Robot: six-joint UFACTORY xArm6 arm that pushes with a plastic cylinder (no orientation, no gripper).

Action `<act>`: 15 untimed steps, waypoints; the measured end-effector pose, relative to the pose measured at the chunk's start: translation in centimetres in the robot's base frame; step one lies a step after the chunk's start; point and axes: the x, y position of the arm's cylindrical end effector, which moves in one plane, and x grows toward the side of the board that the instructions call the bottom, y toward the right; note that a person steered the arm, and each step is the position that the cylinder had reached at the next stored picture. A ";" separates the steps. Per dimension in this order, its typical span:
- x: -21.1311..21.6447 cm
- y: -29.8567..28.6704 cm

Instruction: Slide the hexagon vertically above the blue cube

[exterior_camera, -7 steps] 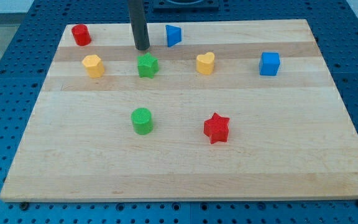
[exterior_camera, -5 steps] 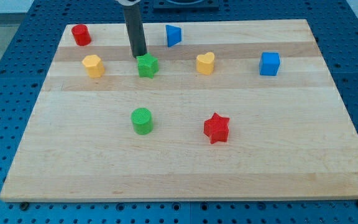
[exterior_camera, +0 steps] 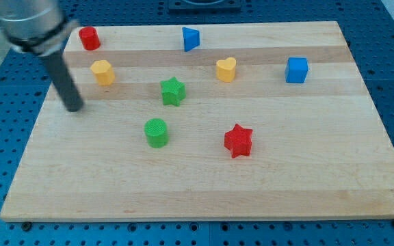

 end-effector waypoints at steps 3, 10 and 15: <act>-5.9 6.7; -11.0 19.6; -6.2 22.0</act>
